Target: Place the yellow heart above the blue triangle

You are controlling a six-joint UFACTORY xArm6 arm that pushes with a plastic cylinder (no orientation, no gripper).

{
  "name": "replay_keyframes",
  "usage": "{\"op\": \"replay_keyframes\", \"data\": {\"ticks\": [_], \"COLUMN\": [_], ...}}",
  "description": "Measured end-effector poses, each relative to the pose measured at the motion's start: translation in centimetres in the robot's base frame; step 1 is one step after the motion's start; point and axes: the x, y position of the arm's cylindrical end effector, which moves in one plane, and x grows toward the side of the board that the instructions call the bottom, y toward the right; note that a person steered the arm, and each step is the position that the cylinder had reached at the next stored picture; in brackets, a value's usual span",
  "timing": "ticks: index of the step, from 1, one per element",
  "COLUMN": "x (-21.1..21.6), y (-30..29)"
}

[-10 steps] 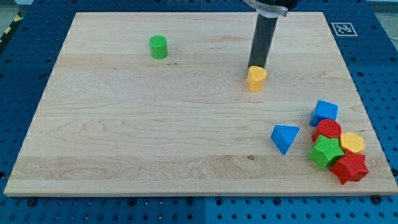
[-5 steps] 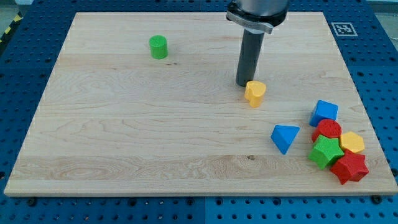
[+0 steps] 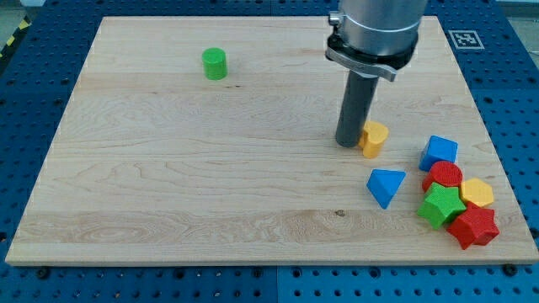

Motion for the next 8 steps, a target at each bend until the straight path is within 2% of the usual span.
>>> {"op": "replay_keyframes", "data": {"ticks": [2, 3, 4, 7, 8], "x": [-1.5, -3.4, -3.5, 1.8, 1.3], "y": [-0.7, 1.3, 2.4, 2.9, -0.5]}}
